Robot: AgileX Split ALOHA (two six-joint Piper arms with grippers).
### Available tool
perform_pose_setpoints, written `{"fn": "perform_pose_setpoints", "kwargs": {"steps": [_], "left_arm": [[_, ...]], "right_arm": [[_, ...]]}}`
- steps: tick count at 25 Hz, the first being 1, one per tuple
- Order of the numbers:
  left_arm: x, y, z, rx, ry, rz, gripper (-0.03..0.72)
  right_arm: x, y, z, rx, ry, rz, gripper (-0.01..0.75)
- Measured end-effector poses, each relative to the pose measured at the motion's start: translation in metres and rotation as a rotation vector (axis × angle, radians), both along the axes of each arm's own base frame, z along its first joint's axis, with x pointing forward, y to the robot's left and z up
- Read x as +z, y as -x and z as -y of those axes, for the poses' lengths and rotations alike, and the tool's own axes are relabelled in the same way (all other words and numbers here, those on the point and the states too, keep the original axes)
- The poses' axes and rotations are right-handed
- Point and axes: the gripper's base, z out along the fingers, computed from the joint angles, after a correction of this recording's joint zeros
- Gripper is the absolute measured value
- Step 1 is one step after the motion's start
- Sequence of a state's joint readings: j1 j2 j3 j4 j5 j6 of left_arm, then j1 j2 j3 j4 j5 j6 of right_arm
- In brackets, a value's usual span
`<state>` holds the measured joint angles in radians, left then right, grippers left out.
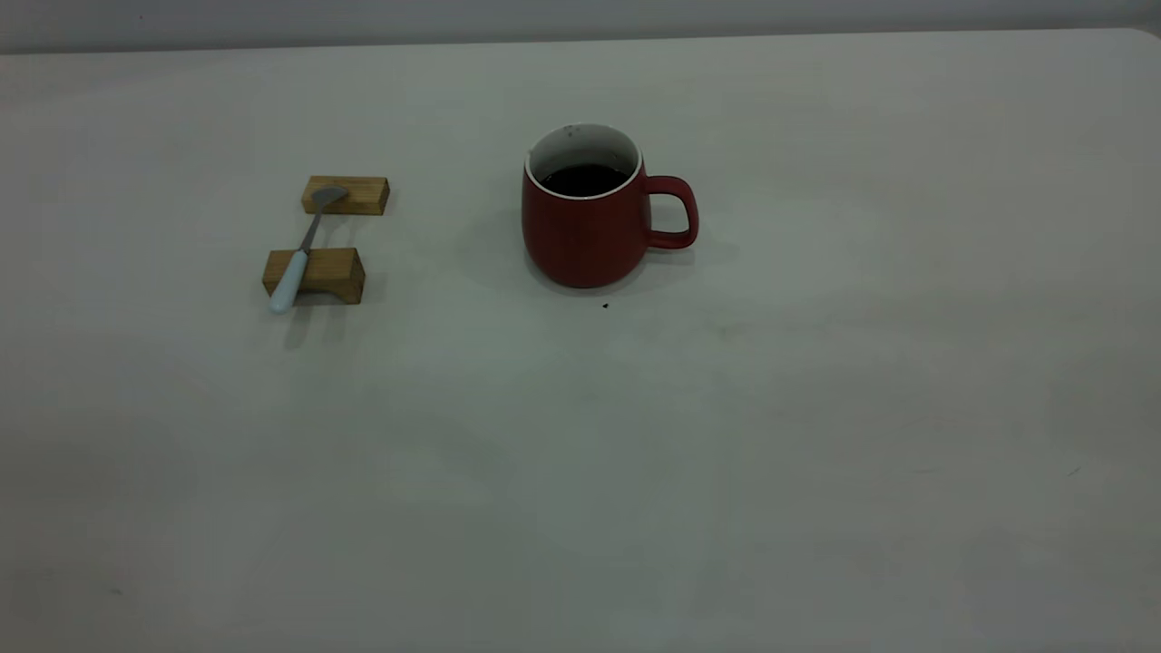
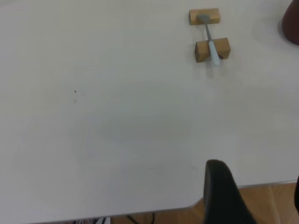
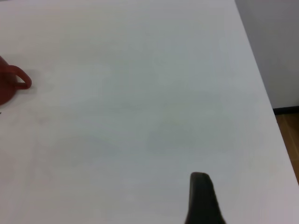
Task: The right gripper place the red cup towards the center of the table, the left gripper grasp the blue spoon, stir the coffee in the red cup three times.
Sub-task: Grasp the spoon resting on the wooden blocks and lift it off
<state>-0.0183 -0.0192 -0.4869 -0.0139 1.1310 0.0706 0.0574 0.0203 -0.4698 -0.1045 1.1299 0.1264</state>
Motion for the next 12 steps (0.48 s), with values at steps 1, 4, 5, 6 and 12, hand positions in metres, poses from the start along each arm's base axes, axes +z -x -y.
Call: {"fn": "perform_pose_setpoints", "kwargs": {"steps": [1, 4, 5, 6, 12], "left_arm": [[0.0, 0.0, 0.0, 0.0, 0.0, 0.0, 0.445], [0.005, -0.005, 0.0, 0.004, 0.003, 0.007, 0.448], [0.007, -0.009, 0.0, 0.005, 0.001, -0.007, 0.451], [0.009, -0.015, 0.0, 0.006, -0.001, -0.023, 0.457], [0.007, -0.066, 0.002, 0.025, 0.031, -0.251, 0.549]], "right_arm": [[0.0, 0.0, 0.0, 0.0, 0.0, 0.0, 0.547], [0.0, 0.0, 0.0, 0.0, 0.0, 0.0, 0.547], [0.0, 0.0, 0.0, 0.0, 0.0, 0.0, 0.547], [0.0, 0.0, 0.0, 0.0, 0.0, 0.0, 0.547], [0.0, 0.0, 0.0, 0.0, 0.0, 0.0, 0.547]]}}
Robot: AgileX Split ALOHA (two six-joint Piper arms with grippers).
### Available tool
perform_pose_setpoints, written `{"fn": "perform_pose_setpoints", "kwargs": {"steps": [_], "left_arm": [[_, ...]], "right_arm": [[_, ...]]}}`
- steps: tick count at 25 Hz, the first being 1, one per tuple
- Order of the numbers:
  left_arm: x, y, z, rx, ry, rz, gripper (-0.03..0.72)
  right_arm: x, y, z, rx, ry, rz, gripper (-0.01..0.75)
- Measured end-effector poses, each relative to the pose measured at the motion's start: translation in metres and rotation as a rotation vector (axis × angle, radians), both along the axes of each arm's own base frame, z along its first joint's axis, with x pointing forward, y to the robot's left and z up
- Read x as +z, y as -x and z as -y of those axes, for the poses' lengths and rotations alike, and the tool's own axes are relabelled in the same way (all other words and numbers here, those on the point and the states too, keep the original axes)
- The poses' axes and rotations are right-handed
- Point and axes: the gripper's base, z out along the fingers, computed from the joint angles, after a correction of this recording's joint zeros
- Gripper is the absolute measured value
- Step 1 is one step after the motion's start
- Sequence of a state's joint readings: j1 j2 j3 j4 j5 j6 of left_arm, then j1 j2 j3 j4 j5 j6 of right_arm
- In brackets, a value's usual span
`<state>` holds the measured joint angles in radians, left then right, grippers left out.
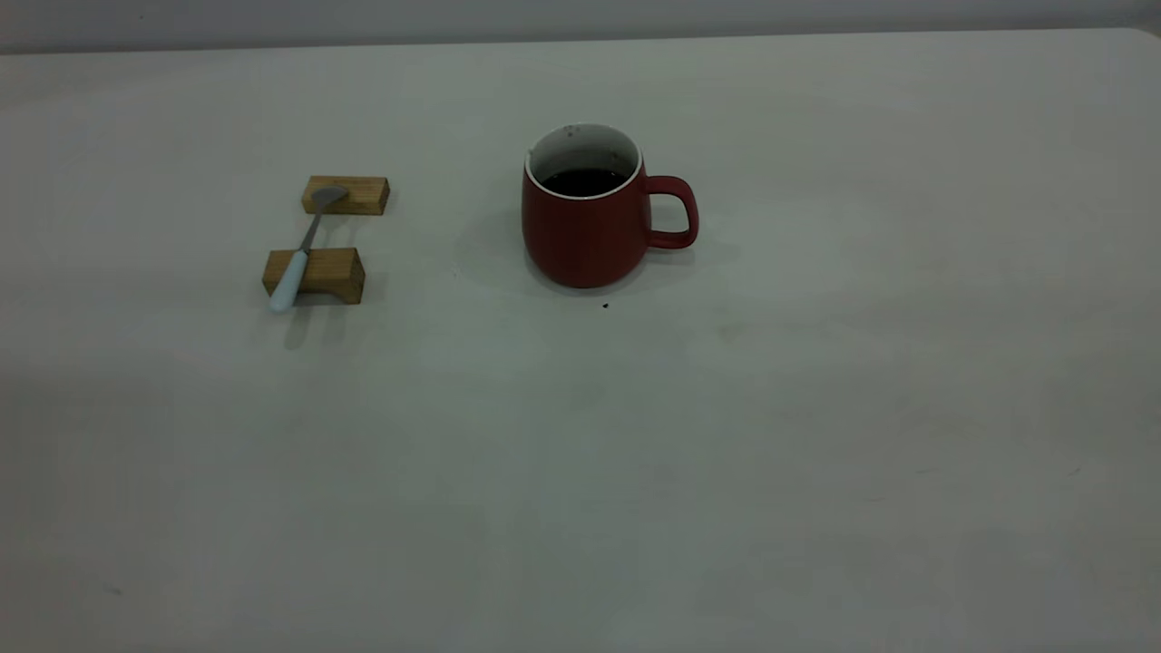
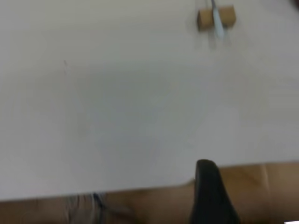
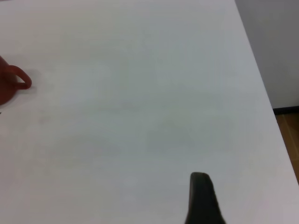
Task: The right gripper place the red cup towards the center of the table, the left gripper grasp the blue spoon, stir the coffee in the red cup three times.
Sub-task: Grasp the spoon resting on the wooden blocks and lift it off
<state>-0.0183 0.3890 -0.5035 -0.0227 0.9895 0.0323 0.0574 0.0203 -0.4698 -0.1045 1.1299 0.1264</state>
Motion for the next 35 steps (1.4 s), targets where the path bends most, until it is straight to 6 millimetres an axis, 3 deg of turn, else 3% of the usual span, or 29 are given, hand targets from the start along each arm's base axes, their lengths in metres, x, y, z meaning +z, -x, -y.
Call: {"fn": "perform_pose_setpoints", "kwargs": {"steps": [4, 15, 21, 26, 31, 35], "left_arm": [[-0.011, -0.038, 0.004, 0.02, 0.06, -0.138, 0.577], [-0.058, -0.143, 0.025, 0.0, 0.27, -0.355, 0.566], [-0.084, -0.213, 0.064, -0.124, 0.276, -0.443, 0.56], [-0.118, -0.249, 0.084, -0.057, 0.176, -0.54, 0.56], [-0.147, -0.273, 0.075, 0.111, 0.065, -0.527, 0.56], [-0.182, -0.289, 0.074, 0.166, 0.021, -0.555, 0.56]], "right_arm": [[0.0, 0.0, 0.0, 0.0, 0.0, 0.0, 0.547], [0.0, 0.0, 0.0, 0.0, 0.0, 0.0, 0.547], [0.0, 0.0, 0.0, 0.0, 0.0, 0.0, 0.547], [0.0, 0.0, 0.0, 0.0, 0.0, 0.0, 0.547], [0.0, 0.0, 0.0, 0.0, 0.0, 0.0, 0.547], [0.0, 0.0, 0.0, 0.0, 0.0, 0.0, 0.547]]}}
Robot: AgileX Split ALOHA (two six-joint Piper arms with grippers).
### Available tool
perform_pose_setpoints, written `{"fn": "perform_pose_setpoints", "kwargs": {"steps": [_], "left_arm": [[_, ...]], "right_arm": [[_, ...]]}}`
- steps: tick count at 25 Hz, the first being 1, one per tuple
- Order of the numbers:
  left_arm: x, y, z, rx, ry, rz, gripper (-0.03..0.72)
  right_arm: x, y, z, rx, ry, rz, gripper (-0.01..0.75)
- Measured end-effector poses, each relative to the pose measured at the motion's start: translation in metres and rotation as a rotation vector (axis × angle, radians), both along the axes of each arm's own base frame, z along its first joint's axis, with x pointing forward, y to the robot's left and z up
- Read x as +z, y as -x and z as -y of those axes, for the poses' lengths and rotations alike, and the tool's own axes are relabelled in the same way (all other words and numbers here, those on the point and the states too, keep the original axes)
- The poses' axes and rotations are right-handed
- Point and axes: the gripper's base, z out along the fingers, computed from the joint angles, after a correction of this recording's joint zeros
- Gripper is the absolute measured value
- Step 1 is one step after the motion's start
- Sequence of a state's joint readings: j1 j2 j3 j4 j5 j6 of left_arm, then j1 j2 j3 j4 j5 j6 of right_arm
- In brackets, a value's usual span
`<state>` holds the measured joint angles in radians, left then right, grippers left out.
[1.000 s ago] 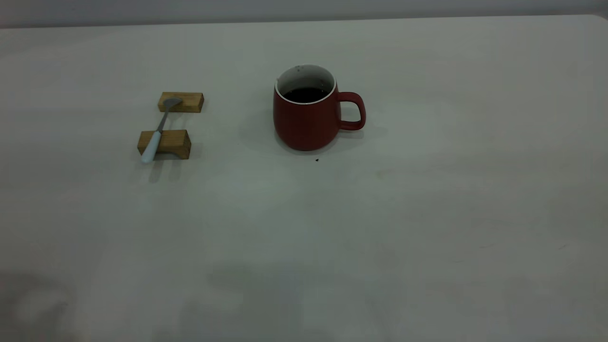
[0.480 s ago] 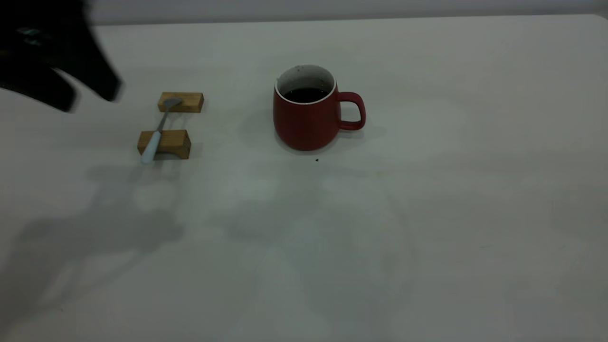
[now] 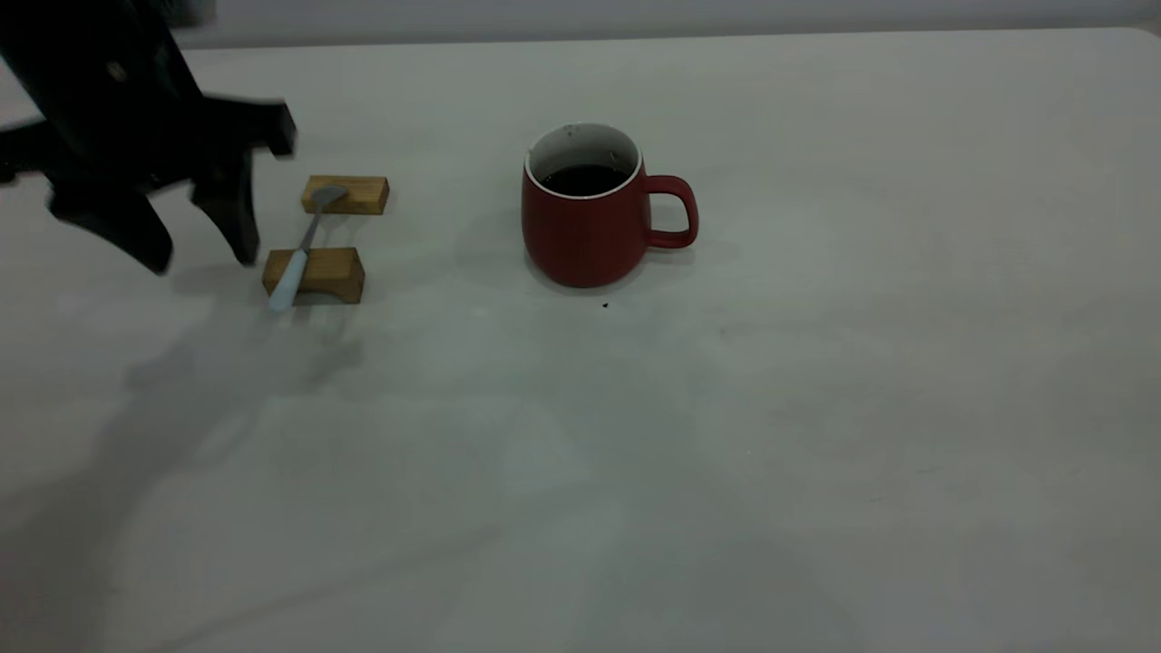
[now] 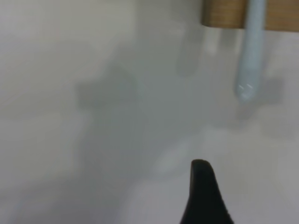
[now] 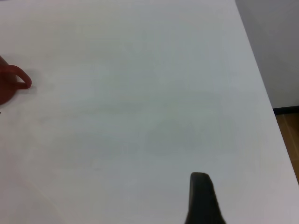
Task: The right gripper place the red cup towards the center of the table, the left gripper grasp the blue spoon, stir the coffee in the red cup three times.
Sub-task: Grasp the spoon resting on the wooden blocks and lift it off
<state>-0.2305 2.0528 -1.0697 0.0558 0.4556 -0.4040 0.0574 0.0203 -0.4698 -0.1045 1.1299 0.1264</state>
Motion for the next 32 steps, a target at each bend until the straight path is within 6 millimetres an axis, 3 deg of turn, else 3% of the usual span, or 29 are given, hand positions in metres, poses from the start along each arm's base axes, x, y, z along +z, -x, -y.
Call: {"fn": "perform_pose_setpoints", "kwargs": {"steps": [5, 23, 27, 32], "left_arm": [[-0.03, -0.016, 0.004, 0.006, -0.01, -0.039, 0.56], [-0.07, -0.043, 0.01, -0.035, -0.017, -0.059, 0.553], [-0.075, -0.043, 0.01, -0.035, -0.018, -0.067, 0.5], [-0.078, -0.042, 0.01, -0.035, -0.021, -0.077, 0.34]], "right_arm": [[0.0, 0.0, 0.0, 0.0, 0.0, 0.0, 0.547], [0.0, 0.0, 0.0, 0.0, 0.0, 0.0, 0.547], [0.0, 0.0, 0.0, 0.0, 0.0, 0.0, 0.547], [0.0, 0.0, 0.0, 0.0, 0.0, 0.0, 0.547]]}}
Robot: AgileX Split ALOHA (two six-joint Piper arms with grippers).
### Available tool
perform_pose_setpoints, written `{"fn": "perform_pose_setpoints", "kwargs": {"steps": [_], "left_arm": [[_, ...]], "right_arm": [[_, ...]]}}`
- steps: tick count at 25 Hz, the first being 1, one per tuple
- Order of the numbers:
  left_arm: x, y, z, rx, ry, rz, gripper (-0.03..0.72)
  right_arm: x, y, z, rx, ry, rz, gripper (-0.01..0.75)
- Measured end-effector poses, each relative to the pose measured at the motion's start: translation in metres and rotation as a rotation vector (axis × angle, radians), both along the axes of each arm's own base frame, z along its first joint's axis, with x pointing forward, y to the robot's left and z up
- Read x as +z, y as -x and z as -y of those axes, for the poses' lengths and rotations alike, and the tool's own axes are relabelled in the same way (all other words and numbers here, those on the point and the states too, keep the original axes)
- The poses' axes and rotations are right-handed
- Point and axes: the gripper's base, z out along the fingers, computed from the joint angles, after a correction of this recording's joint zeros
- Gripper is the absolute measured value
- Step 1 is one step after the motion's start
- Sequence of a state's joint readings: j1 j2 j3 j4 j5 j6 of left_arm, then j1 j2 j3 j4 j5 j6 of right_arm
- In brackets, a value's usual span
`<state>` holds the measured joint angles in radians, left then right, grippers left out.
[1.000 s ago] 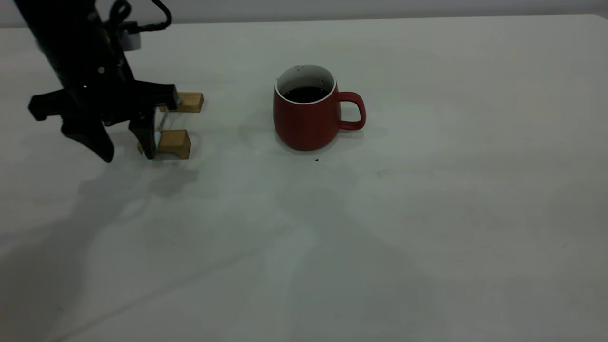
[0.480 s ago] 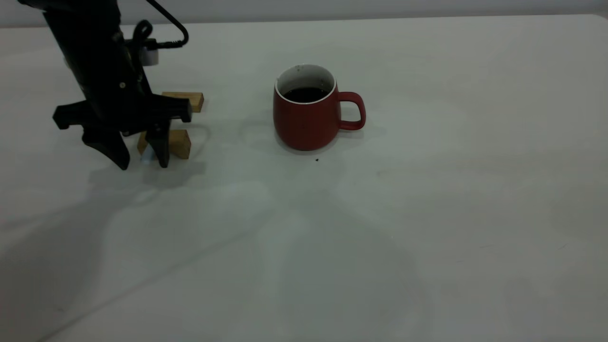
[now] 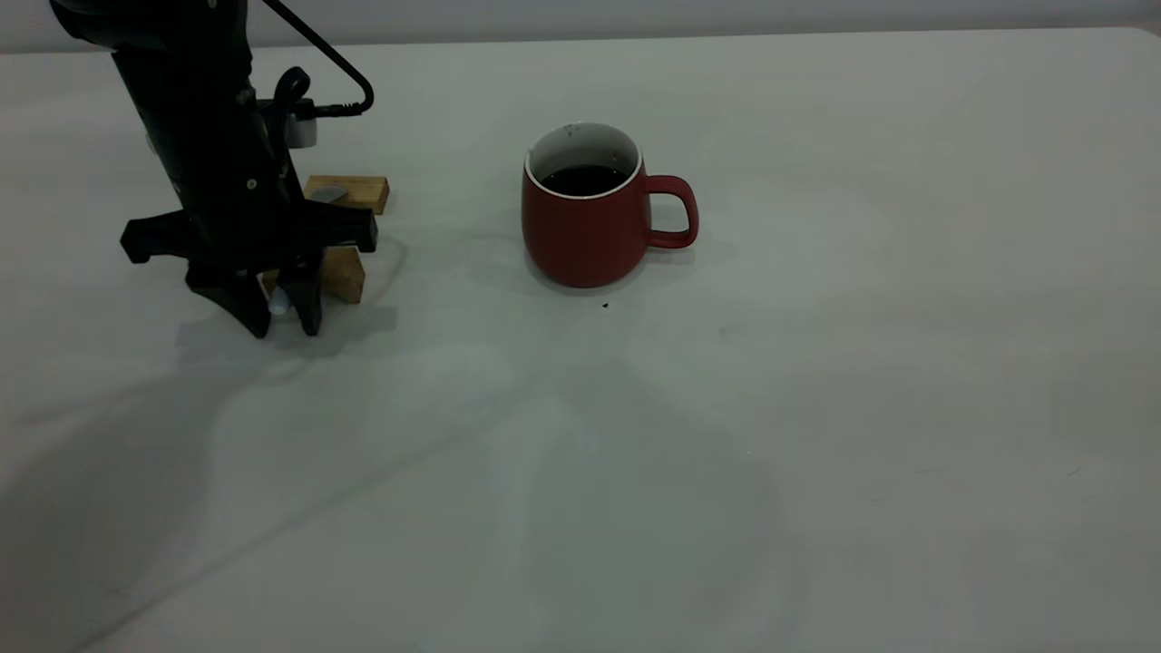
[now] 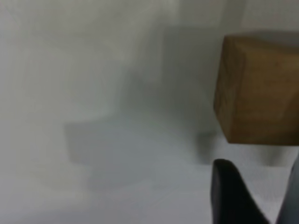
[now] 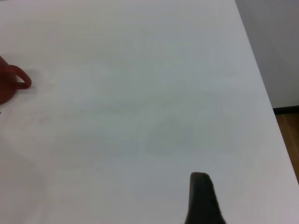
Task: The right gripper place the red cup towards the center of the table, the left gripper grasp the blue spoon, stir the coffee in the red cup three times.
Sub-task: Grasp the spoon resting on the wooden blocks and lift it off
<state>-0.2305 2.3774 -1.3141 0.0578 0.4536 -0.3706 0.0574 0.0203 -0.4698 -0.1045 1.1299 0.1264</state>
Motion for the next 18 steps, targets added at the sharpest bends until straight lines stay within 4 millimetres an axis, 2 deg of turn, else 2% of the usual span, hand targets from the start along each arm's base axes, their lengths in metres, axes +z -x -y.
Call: {"fn": "perform_pose_setpoints", "kwargs": {"steps": [4, 8, 10, 13, 18], "left_arm": [[0.0, 0.0, 0.0, 0.001, 0.001, 0.002, 0.139], [0.003, 0.001, 0.0, 0.019, 0.004, -0.008, 0.14], [0.012, 0.002, 0.002, 0.048, 0.014, -0.029, 0.14], [0.034, 0.002, 0.006, 0.114, 0.063, -0.042, 0.14], [0.078, 0.001, 0.024, 0.308, 0.27, -0.031, 0.14]], "right_arm": [[0.0, 0.0, 0.0, 0.0, 0.0, 0.0, 0.547], [0.0, 0.0, 0.0, 0.0, 0.0, 0.0, 0.547], [0.0, 0.0, 0.0, 0.0, 0.0, 0.0, 0.547], [0.0, 0.0, 0.0, 0.0, 0.0, 0.001, 0.547], [0.0, 0.0, 0.0, 0.0, 0.0, 0.001, 0.547]]}}
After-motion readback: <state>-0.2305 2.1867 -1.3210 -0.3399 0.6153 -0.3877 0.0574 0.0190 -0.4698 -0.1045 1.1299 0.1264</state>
